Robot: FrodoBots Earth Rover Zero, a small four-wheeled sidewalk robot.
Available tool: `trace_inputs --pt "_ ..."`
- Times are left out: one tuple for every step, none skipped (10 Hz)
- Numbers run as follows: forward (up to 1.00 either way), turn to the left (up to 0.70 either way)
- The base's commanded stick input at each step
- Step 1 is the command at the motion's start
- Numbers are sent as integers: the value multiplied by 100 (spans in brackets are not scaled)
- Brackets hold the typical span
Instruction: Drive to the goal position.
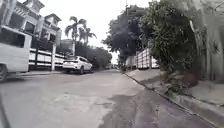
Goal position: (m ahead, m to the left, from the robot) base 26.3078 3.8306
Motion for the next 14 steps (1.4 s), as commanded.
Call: trace_inputs --pt "70 -3" --pt "70 -2" --pt "70 -2" --pt "70 -4" --pt "70 -29" --pt "70 -32" --pt "70 -32" --pt "70 -32" --pt "70 -32" --pt "70 -32" --pt "70 -32" --pt "70 -32" --pt "70 -27" --pt "70 -18"
